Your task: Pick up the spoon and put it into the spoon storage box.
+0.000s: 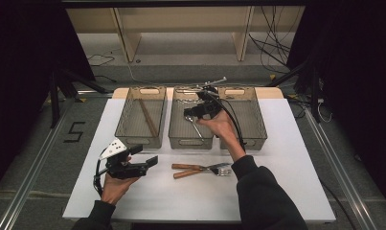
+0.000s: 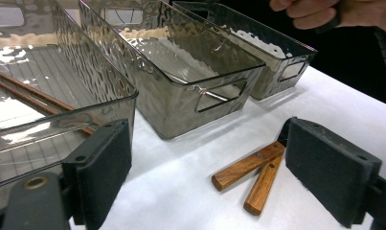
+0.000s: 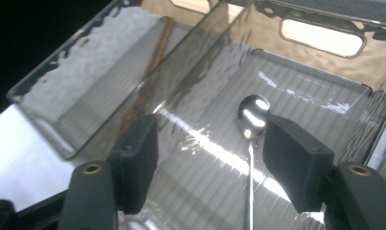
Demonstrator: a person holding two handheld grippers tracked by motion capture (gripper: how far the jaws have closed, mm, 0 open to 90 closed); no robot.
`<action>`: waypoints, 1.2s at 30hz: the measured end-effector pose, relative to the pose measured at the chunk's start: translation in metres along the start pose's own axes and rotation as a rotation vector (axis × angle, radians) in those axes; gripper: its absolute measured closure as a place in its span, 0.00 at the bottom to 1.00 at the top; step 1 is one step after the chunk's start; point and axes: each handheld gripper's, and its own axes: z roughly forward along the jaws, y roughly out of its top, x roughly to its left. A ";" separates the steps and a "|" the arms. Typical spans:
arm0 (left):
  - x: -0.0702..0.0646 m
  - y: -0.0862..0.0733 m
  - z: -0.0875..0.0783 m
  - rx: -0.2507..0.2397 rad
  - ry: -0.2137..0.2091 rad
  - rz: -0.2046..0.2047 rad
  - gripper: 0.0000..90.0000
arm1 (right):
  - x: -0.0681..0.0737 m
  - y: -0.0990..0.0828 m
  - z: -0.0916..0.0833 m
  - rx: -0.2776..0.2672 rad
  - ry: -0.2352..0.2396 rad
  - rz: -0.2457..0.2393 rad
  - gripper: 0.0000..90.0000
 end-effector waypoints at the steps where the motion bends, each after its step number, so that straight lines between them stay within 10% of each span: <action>1: 0.000 0.000 0.000 0.001 0.001 0.001 0.18 | 0.001 -0.002 -0.003 -0.008 0.014 -0.005 0.40; 15: 0.000 0.000 0.000 0.002 0.004 0.004 0.18 | 0.024 -0.053 -0.040 -0.003 0.161 -0.157 0.35; 36: 0.001 0.000 0.002 0.005 0.010 0.004 0.18 | 0.034 -0.121 -0.031 0.046 0.244 -0.240 0.34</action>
